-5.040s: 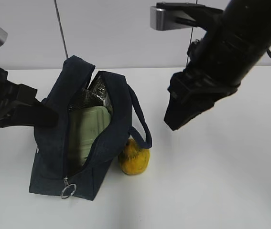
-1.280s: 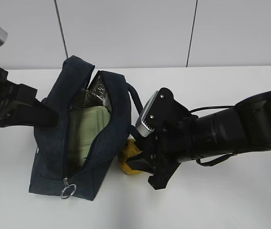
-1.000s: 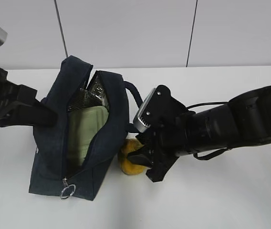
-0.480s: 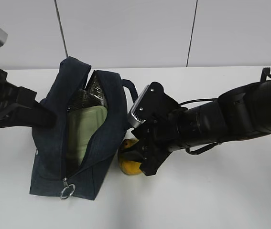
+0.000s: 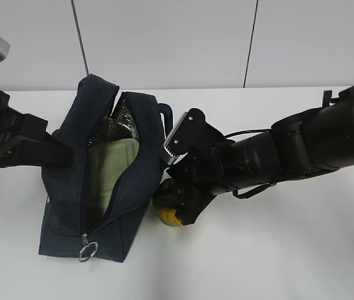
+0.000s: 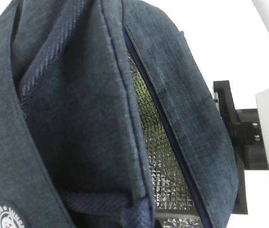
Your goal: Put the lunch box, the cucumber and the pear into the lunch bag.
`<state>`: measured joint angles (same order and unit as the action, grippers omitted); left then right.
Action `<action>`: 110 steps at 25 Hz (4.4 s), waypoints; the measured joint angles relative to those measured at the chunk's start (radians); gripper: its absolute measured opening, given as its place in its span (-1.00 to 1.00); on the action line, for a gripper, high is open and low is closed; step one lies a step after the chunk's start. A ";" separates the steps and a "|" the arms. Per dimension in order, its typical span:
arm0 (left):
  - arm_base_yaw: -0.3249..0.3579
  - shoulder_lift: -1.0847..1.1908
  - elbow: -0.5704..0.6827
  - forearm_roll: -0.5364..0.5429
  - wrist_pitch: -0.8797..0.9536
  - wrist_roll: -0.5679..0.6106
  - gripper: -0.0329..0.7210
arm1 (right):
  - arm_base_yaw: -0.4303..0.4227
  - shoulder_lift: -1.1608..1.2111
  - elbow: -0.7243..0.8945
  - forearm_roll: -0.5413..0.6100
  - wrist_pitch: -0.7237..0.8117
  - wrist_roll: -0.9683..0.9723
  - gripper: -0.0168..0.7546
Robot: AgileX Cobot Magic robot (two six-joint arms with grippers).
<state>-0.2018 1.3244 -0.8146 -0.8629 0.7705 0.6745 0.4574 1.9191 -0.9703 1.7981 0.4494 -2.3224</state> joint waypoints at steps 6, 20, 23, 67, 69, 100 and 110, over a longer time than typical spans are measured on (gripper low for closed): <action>0.000 0.000 0.000 0.002 0.000 0.000 -0.95 | 0.000 0.005 -0.007 0.002 0.000 0.000 0.06; 0.000 0.000 0.000 0.003 0.000 0.000 -0.95 | 0.000 0.005 -0.013 -0.008 -0.015 0.041 -0.24; 0.000 0.000 0.000 0.003 0.000 0.000 -0.95 | 0.000 -0.008 -0.013 -0.071 -0.020 0.103 -0.24; 0.000 0.000 0.000 0.003 0.000 0.000 -0.95 | 0.000 -0.359 -0.009 -0.835 0.356 0.867 -0.28; 0.000 0.000 0.000 0.003 0.000 0.000 -0.95 | 0.000 -0.391 -0.009 -0.827 0.357 0.868 -0.28; 0.000 0.000 0.000 0.003 -0.008 0.000 -0.95 | 0.000 -0.106 -0.240 -0.032 0.241 0.393 -0.24; 0.000 0.000 0.000 0.003 -0.025 0.000 -0.95 | 0.000 -0.069 -0.249 -0.022 0.196 0.393 0.16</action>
<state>-0.2018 1.3244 -0.8146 -0.8598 0.7452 0.6745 0.4574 1.8503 -1.2191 1.7760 0.6450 -1.9296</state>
